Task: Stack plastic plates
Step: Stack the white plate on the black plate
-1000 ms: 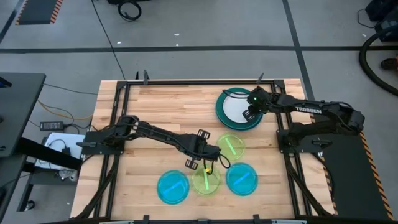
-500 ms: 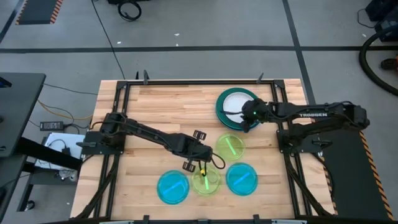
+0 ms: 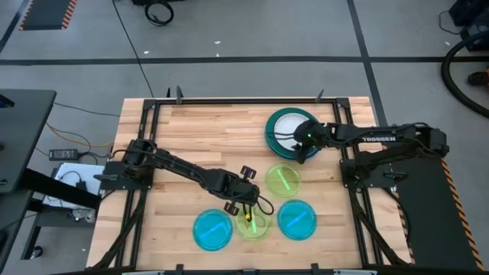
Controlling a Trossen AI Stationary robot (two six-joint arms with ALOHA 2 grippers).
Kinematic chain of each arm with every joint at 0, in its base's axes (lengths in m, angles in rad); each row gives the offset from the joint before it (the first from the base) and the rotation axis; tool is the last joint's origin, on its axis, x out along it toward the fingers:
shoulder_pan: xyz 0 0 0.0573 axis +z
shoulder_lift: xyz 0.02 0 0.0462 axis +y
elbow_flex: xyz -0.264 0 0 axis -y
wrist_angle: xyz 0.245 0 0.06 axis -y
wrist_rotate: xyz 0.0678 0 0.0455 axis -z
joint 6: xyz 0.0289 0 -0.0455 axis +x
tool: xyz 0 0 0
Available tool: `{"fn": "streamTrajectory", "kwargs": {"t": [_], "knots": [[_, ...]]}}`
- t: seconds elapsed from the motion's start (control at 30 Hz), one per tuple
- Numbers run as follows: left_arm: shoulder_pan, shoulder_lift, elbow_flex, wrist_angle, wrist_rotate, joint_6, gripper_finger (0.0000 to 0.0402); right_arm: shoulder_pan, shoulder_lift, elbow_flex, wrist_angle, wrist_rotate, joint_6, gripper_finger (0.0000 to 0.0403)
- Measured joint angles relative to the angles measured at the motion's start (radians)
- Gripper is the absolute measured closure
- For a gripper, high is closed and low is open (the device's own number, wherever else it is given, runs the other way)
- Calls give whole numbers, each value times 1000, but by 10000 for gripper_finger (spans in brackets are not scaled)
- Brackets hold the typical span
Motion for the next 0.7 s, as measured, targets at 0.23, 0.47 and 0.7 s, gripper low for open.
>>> {"fn": "streamTrajectory", "kwargs": {"t": [0.23, 0.47, 0.7], "knots": [[29, -61, -79, 96, 13, 13, 333, 77, 0, 0, 48, 16, 32, 194], [33, -136, -139, 172, 20, -4, 333, 144, 24, 0, 97, 92, 32, 195], [45, -139, -137, 169, 21, -102, 333, 123, 23, 0, 96, 177, 7, 195]]}}
